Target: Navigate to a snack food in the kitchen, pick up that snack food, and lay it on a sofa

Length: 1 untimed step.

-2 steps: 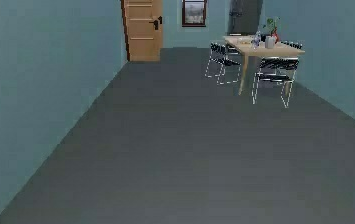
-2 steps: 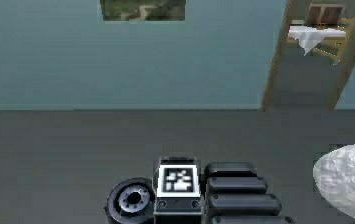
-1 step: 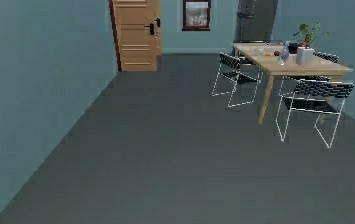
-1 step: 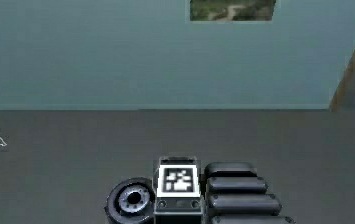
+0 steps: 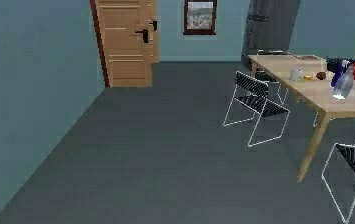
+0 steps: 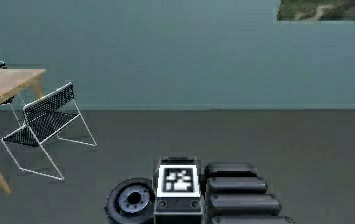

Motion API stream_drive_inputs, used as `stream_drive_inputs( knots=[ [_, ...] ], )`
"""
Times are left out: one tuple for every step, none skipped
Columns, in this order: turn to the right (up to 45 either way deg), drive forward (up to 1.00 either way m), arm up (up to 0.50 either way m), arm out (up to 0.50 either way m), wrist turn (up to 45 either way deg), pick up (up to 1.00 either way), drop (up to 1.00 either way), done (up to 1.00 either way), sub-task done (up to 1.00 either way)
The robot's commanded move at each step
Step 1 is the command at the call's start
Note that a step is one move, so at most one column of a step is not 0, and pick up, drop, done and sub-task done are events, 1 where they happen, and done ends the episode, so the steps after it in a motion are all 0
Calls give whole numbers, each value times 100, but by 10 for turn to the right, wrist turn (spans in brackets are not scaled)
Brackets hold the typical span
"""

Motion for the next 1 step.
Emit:
stream_drive_inputs(
  knots=[
    [0, 100, 0, 0, 0, 0, 0, 0, 0]
  ],
)
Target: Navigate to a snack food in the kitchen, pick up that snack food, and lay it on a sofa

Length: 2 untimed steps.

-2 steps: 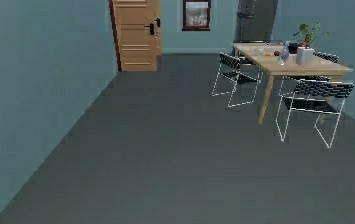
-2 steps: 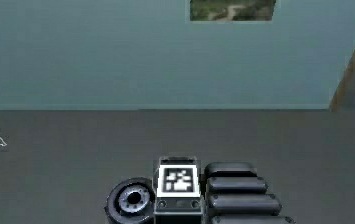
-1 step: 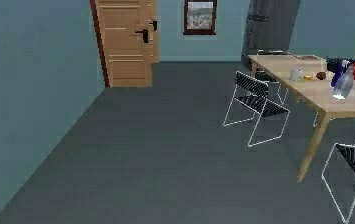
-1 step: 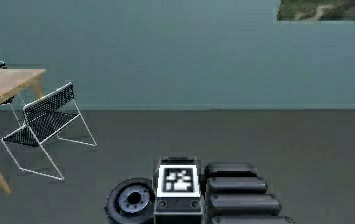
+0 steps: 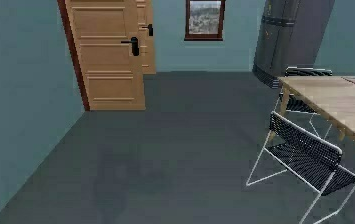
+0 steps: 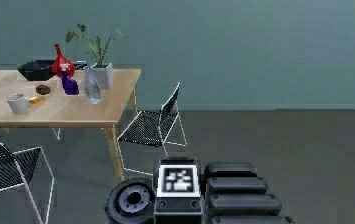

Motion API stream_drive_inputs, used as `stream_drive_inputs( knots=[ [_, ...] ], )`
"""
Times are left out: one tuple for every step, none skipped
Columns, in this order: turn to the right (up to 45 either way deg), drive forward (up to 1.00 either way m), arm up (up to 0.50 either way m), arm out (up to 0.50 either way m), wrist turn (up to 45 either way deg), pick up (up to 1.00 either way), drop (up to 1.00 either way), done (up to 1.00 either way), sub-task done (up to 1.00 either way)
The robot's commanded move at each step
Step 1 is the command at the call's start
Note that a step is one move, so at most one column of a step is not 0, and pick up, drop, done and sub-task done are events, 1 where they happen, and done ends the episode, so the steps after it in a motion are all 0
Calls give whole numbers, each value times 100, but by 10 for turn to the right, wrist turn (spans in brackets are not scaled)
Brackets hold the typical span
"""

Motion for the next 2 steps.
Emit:
stream_drive_inputs(
  knots=[
    [0, 100, 0, 0, 0, 0, 0, 0, 0],
    [0, 100, 0, 0, 0, 0, 0, 0, 0]
  ],
)
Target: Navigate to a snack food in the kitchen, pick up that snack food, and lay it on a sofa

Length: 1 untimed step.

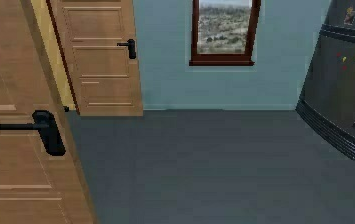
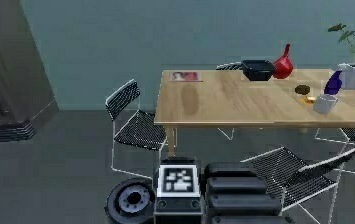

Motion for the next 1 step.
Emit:
stream_drive_inputs(
  knots=[
    [60, 0, 0, 0, 0, 0, 0, 0, 0]
  ],
)
